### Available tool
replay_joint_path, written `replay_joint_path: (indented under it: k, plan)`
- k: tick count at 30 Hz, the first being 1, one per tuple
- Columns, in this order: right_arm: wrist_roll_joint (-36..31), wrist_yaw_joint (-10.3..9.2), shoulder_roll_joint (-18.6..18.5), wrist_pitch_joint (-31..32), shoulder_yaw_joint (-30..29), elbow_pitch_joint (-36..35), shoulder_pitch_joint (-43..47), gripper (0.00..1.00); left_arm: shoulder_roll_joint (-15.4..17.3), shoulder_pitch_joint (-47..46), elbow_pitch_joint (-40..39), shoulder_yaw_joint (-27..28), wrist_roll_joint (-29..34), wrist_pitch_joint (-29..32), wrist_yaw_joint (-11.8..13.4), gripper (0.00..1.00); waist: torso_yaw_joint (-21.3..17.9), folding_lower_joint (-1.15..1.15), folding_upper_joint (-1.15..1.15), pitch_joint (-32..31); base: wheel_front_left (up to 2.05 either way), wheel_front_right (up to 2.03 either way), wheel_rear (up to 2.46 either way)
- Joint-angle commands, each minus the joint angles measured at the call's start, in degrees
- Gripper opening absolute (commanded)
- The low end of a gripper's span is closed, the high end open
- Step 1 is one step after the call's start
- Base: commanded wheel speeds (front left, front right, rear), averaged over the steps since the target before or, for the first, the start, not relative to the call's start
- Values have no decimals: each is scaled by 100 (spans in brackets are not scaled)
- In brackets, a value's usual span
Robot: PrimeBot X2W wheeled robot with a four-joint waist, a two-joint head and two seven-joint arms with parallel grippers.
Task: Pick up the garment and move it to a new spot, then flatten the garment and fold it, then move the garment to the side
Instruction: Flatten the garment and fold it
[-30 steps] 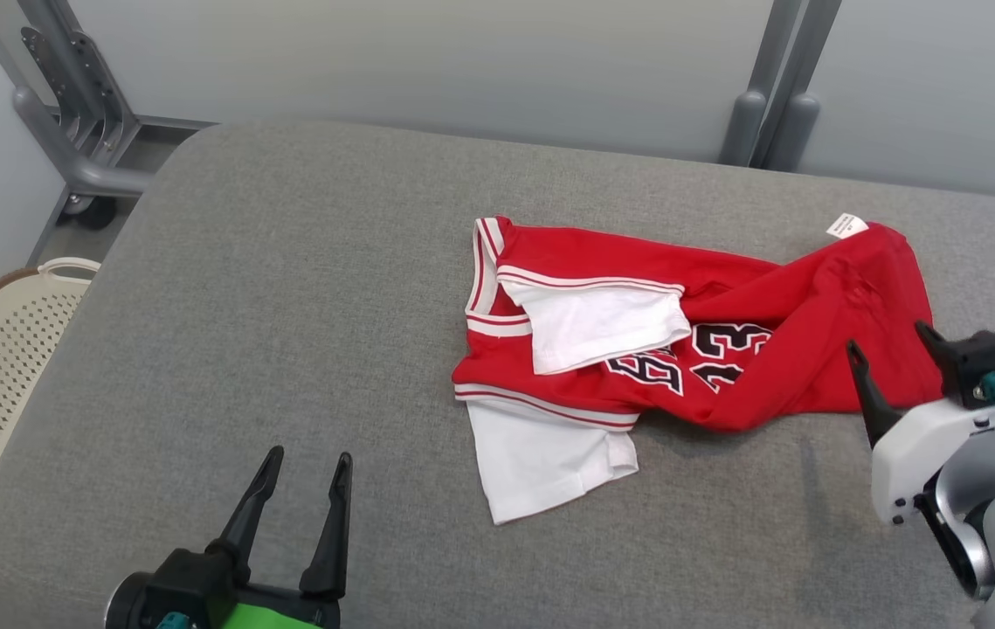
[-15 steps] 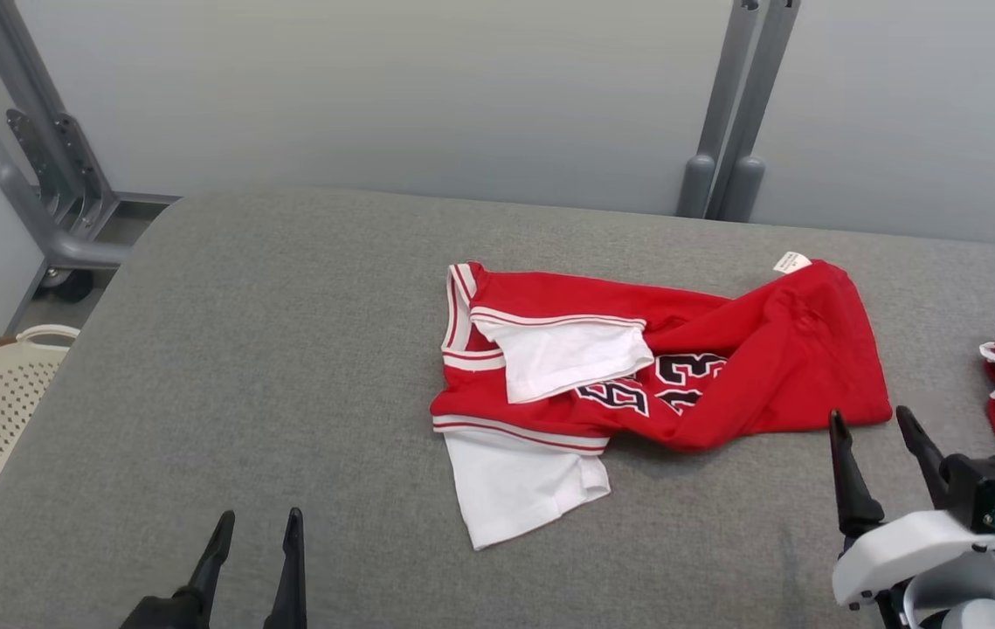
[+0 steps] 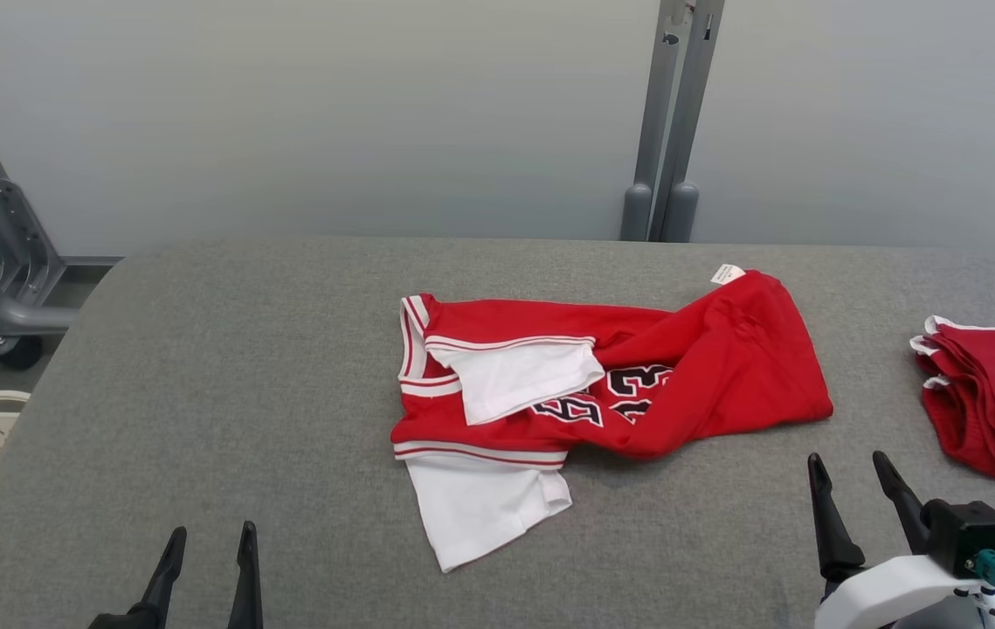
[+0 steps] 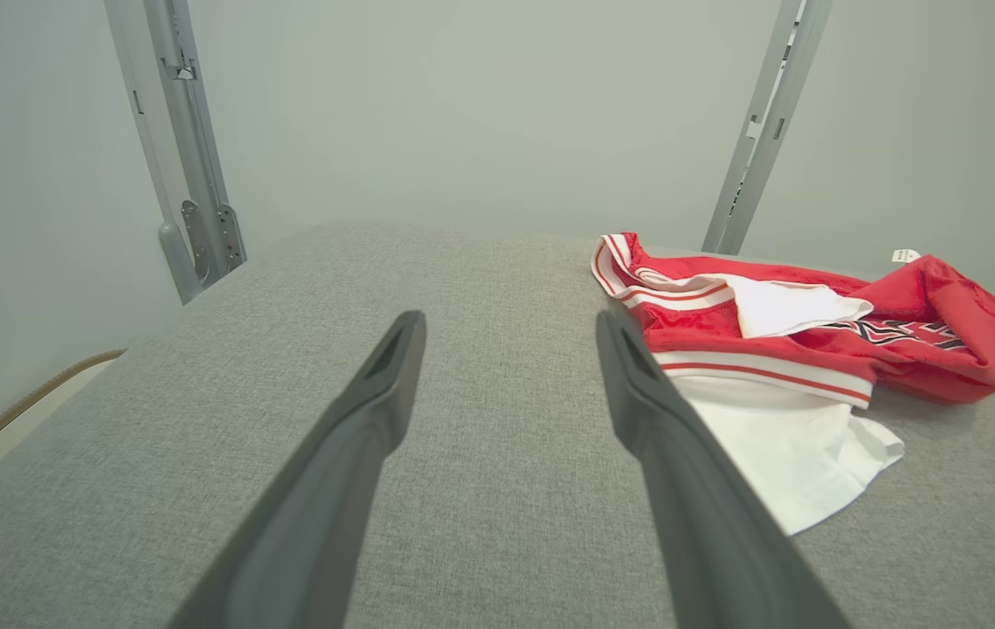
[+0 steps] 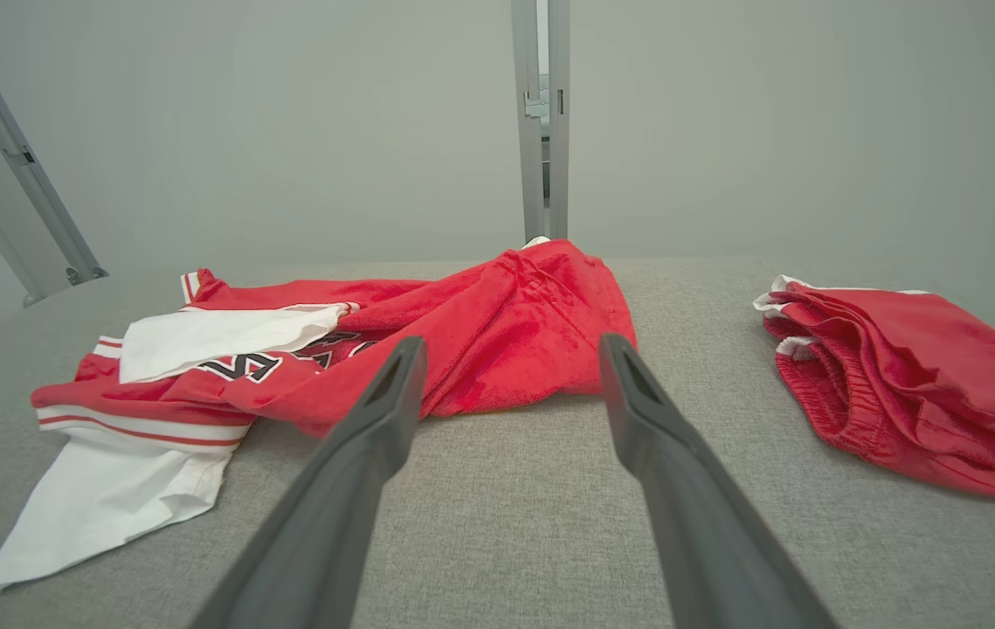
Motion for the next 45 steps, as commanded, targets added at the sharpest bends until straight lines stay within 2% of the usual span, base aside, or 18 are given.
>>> replay_joint_path:
  k: [1,11,30,33,36,40,45]
  plan:
    - [46,-5,-7,-36,51,26,88,100,67,89,-58,35,-23,-16,-52,100,-54,0,0,-43,0,0,0]
    - [117,-5,-8,98,281,57,190,100,106,131,-73,48,76,-17,-137,100,-167,0,0,-16,0,0,0]
    - [99,-5,-7,290,169,88,-18,100,17,-99,161,-181,14,40,-282,100,-111,0,0,137,0,0,0]
    - [-67,-5,-9,589,63,91,-176,100,-11,-238,258,-426,-116,267,-334,100,-117,0,0,190,0,0,0]
    - [-350,-5,-11,1138,27,84,-450,100,-15,-379,395,-829,-302,746,-370,100,-128,0,0,260,0,0,0]
    - [-610,-6,-208,1778,128,11,-924,100,-9,-681,521,-1271,-634,1398,-386,100,-125,0,0,373,0,0,0]
    - [-701,-6,-485,2190,354,110,-1499,100,-67,-1013,800,-1554,-1008,2197,-389,100,-97,0,0,530,0,0,0]
